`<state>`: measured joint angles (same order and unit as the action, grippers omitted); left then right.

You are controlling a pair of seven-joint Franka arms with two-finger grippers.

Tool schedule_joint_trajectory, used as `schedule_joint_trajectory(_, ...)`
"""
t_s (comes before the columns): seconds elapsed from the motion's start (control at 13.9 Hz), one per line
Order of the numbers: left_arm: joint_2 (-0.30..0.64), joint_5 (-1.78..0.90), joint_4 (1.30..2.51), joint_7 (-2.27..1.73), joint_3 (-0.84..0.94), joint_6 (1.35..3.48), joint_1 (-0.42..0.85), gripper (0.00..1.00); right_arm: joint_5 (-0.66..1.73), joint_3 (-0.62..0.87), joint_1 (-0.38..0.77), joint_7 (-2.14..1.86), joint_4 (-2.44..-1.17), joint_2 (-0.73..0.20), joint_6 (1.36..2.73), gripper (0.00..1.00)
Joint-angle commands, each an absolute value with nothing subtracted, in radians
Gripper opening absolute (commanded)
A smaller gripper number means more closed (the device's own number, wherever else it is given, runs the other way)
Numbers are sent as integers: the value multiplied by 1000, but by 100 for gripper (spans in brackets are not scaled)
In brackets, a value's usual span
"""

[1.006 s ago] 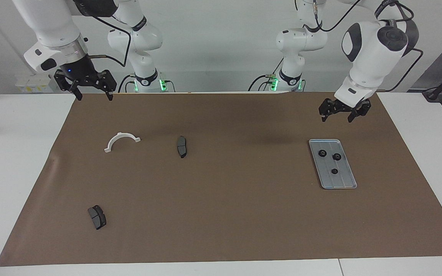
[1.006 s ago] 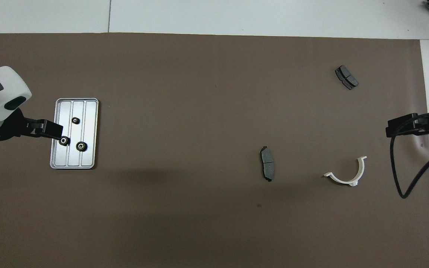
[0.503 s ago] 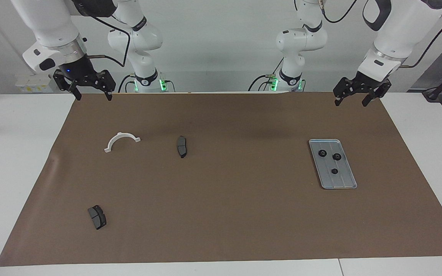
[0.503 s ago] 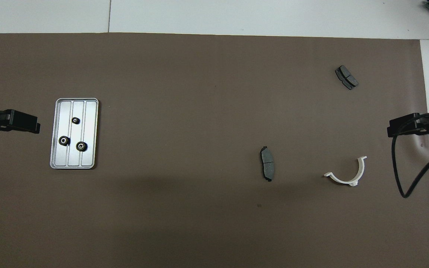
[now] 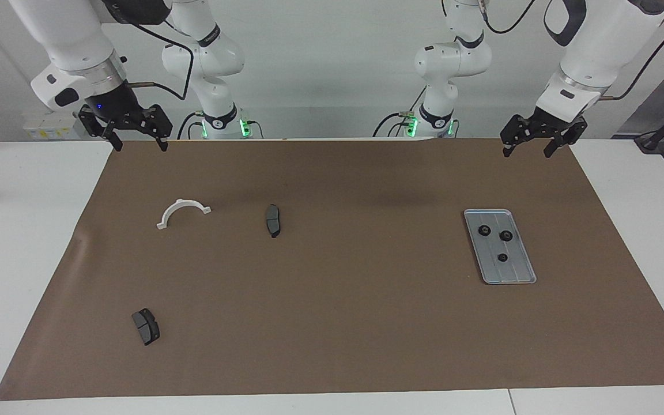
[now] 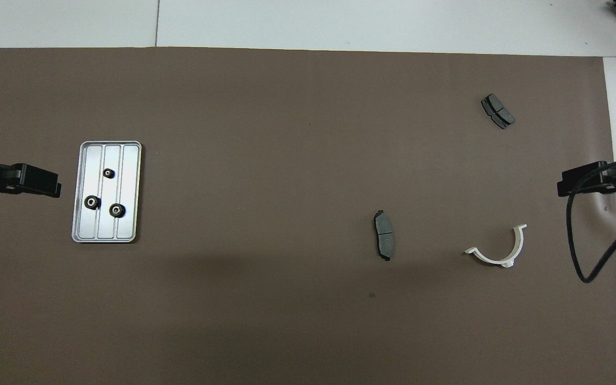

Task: Pick bearing gear from pile to tray

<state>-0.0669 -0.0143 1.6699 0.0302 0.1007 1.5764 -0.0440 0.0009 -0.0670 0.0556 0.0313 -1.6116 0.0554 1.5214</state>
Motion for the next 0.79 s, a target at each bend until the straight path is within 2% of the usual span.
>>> schedule_joint_trajectory(0.0, -92, -2, 1671, 35, 37, 1574, 16, 100, 25, -66, 32, 35, -1617, 63, 1539, 100)
schedule_joint_trajectory(0.72, -103, -11, 1635, 32, 43, 1519, 6, 100, 25, -64, 11, 46, -1621, 64, 1560, 100)
